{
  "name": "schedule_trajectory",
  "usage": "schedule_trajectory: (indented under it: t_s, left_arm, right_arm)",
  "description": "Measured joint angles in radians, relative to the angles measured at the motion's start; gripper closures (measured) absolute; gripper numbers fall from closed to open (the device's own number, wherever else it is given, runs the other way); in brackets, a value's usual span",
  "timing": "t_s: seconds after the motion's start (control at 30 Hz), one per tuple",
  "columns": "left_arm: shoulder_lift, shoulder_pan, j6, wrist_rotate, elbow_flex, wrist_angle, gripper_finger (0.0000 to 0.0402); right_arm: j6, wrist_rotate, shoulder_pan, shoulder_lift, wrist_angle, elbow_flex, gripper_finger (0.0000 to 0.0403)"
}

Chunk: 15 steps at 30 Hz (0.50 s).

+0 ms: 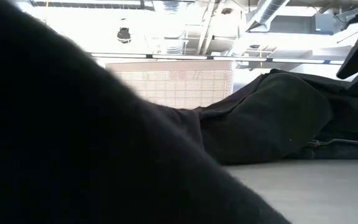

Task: Fold laundry
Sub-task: Fold the black shirt from the white laundry organizer

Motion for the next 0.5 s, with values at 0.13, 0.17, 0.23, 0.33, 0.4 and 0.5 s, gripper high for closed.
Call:
schedule_trajectory:
  t_s: [0.13,0.17,0.23,0.33,0.4,0.5]
  left_arm:
    - [0.0,0.0,-0.004,-0.002,0.0,0.0,0.0401]
    - [0.0,0.0,-0.005,-0.002,0.0,0.0,0.0401]
    - [0.0,0.0,-0.007,-0.002,0.0,0.0,0.0401]
    - [0.0,0.0,-0.007,0.001,0.0,0.0,0.0401]
    - [0.0,0.0,-0.008,0.002,0.0,0.0,0.0401]
    - [0.0,0.0,-0.01,0.006,0.0,0.0,0.0401]
  right_arm:
    - [-0.019,0.022,-0.006,0.0,-0.002,-0.02,0.0228]
    - [-0.021,0.023,-0.012,0.0,0.0,-0.026,0.0231]
    - [-0.023,0.022,-0.021,0.0,0.003,-0.043,0.0238]
    - [-0.024,0.02,-0.031,0.0,0.007,-0.067,0.0256]
    - [-0.025,0.019,-0.04,0.0,0.004,-0.071,0.0275]
    - [-0.025,0.02,-0.045,-0.004,-0.012,-0.07,0.0319]
